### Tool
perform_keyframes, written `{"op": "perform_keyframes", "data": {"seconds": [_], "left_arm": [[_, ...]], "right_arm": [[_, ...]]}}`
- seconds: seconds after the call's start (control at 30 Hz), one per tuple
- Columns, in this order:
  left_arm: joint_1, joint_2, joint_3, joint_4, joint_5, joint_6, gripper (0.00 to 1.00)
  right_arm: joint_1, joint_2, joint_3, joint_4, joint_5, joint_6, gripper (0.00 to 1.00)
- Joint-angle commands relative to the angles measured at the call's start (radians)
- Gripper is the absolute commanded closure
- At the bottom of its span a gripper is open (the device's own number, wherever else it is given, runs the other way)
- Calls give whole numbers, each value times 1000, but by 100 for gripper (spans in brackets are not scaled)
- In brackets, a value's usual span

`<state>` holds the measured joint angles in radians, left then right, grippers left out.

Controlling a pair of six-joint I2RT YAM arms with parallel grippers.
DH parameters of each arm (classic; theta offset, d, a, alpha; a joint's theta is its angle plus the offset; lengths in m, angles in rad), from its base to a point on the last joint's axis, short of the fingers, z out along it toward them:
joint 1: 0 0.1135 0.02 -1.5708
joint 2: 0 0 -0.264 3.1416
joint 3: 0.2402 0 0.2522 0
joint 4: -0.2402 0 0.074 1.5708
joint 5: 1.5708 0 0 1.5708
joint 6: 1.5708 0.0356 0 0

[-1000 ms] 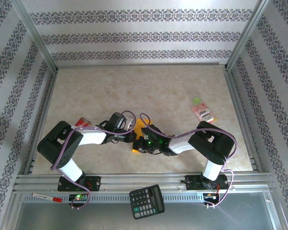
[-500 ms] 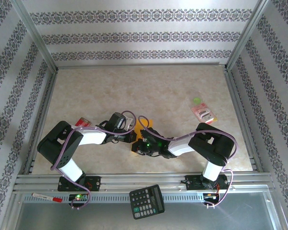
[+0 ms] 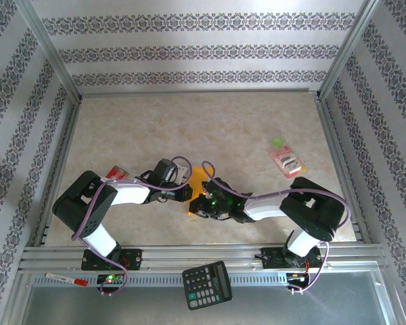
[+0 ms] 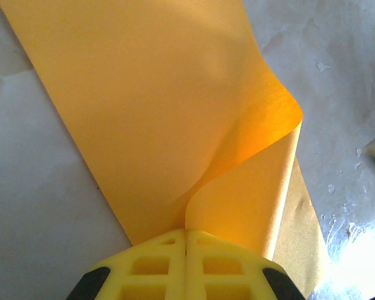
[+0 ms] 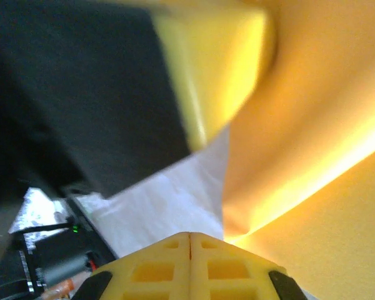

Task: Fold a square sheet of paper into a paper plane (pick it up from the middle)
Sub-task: Fold the triangle a second time at the center of the table.

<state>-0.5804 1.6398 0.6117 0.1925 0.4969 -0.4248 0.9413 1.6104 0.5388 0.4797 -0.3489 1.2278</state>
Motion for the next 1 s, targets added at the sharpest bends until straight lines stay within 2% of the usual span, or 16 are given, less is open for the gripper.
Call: {"op": "perform_keyframes", "data": {"seconds": [0.0,0.4,0.63,0.97], "left_arm": [[4,86,-44,-134,-97,-5,100],[4,88,-30,-142,-80,-18,100],[3,65,-7,-162,-63,-21,100],[2,44,28,-207,-43,-8,100]], "right_arm": [[-26,-39,-15,-32,5,-41,98],[-33,105,82,2,-34,-62,98],[-36,132,55,4,-27,-61,98],[-87,-38,-58,-13,-32,-76,93]]}}
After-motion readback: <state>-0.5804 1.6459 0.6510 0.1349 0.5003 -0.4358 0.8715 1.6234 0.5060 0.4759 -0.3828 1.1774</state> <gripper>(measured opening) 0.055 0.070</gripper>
